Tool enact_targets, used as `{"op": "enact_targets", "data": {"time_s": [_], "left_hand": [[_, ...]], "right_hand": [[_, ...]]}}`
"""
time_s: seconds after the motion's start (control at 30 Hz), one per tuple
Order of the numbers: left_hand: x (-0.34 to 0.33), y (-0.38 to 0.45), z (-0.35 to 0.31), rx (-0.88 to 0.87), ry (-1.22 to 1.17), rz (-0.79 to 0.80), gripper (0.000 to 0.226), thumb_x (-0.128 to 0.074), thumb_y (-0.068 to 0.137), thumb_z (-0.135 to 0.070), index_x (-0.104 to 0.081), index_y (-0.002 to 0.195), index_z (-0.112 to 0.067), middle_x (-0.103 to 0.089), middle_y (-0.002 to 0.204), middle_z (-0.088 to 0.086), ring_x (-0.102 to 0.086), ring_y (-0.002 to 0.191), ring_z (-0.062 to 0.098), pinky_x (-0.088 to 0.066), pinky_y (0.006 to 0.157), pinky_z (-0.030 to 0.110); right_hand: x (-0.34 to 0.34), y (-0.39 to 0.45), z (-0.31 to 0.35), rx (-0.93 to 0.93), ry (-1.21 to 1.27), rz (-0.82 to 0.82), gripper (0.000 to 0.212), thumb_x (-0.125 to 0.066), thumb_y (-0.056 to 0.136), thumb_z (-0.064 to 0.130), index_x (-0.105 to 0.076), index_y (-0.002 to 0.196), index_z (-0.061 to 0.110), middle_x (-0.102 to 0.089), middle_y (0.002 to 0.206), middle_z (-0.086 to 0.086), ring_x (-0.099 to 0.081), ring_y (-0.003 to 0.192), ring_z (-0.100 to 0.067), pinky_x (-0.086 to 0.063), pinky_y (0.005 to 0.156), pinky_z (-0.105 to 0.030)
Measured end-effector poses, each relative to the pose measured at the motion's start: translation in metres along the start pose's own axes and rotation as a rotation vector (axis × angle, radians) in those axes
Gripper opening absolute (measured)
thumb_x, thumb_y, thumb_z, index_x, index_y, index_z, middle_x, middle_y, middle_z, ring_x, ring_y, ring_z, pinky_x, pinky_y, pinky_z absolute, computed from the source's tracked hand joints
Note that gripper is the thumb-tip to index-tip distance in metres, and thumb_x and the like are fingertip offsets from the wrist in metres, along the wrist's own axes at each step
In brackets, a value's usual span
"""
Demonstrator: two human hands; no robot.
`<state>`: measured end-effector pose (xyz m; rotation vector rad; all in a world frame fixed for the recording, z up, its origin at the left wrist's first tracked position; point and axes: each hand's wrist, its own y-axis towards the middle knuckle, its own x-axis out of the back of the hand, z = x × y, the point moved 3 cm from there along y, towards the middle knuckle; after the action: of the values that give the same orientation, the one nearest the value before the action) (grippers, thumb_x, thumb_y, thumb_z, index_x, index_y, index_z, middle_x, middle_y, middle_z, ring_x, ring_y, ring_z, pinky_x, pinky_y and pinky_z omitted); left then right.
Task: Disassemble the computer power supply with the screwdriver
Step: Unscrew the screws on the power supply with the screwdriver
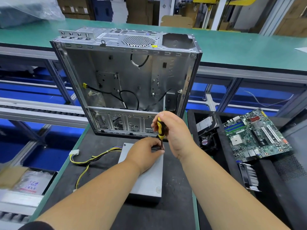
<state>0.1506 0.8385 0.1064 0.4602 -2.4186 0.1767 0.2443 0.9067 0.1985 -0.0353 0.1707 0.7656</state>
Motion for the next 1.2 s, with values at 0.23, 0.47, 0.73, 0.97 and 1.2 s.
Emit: {"op": "enact_targets", "data": {"time_s": [0.23, 0.47, 0.73, 0.97, 1.2], "left_hand": [[-0.001, -0.001, 0.0, -0.009, -0.008, -0.001, 0.01, -0.07, 0.084, -0.029, -0.067, 0.082, -0.038, -0.066, 0.094, -0.017, -0.062, 0.09, 0.0, -0.052, 0.088, 0.031], [0.0, -0.001, 0.0, -0.006, -0.015, -0.001, 0.008, -0.07, 0.084, -0.031, -0.066, 0.082, -0.037, -0.065, 0.092, -0.019, -0.06, 0.087, -0.005, -0.051, 0.083, 0.027], [0.0, -0.001, 0.0, -0.018, 0.023, -0.009, 0.005, -0.07, 0.086, -0.032, -0.069, 0.089, -0.035, -0.064, 0.095, -0.02, -0.057, 0.088, -0.009, -0.047, 0.081, 0.019], [0.001, -0.001, -0.001, -0.007, 0.012, -0.008, 0.007, -0.07, 0.085, -0.03, -0.07, 0.093, -0.032, -0.064, 0.097, -0.017, -0.059, 0.088, -0.006, -0.048, 0.081, 0.021], [-0.001, 0.0, -0.001, -0.019, 0.004, -0.008, 0.008, -0.07, 0.084, -0.029, -0.067, 0.086, -0.036, -0.065, 0.094, -0.018, -0.06, 0.089, -0.003, -0.051, 0.086, 0.029]], "right_hand": [[0.003, 0.004, -0.006, -0.056, 0.049, -0.043, 0.035, -0.041, 0.098, 0.028, -0.059, 0.071, 0.015, -0.047, 0.059, 0.001, -0.041, 0.059, -0.013, -0.036, 0.065, -0.029], [-0.001, -0.003, -0.005, 0.0, -0.038, 0.038, 0.015, -0.047, 0.098, 0.025, -0.047, 0.088, 0.014, -0.056, 0.072, -0.004, -0.048, 0.07, -0.015, -0.041, 0.073, -0.029], [0.001, -0.002, -0.002, 0.018, -0.091, -0.067, 0.039, -0.038, 0.106, 0.022, -0.066, 0.084, 0.007, -0.063, 0.077, -0.007, -0.059, 0.07, -0.011, -0.051, 0.066, -0.018], [-0.005, 0.0, -0.02, -0.019, 0.032, -0.094, 0.053, -0.033, 0.101, 0.045, -0.056, 0.064, 0.015, -0.046, 0.057, 0.004, -0.036, 0.054, -0.011, -0.031, 0.054, -0.023], [0.001, 0.001, -0.014, 0.063, 0.016, -0.044, 0.022, -0.049, 0.091, 0.034, -0.046, 0.076, 0.018, -0.048, 0.071, -0.004, -0.043, 0.066, -0.017, -0.038, 0.065, -0.027]]}}
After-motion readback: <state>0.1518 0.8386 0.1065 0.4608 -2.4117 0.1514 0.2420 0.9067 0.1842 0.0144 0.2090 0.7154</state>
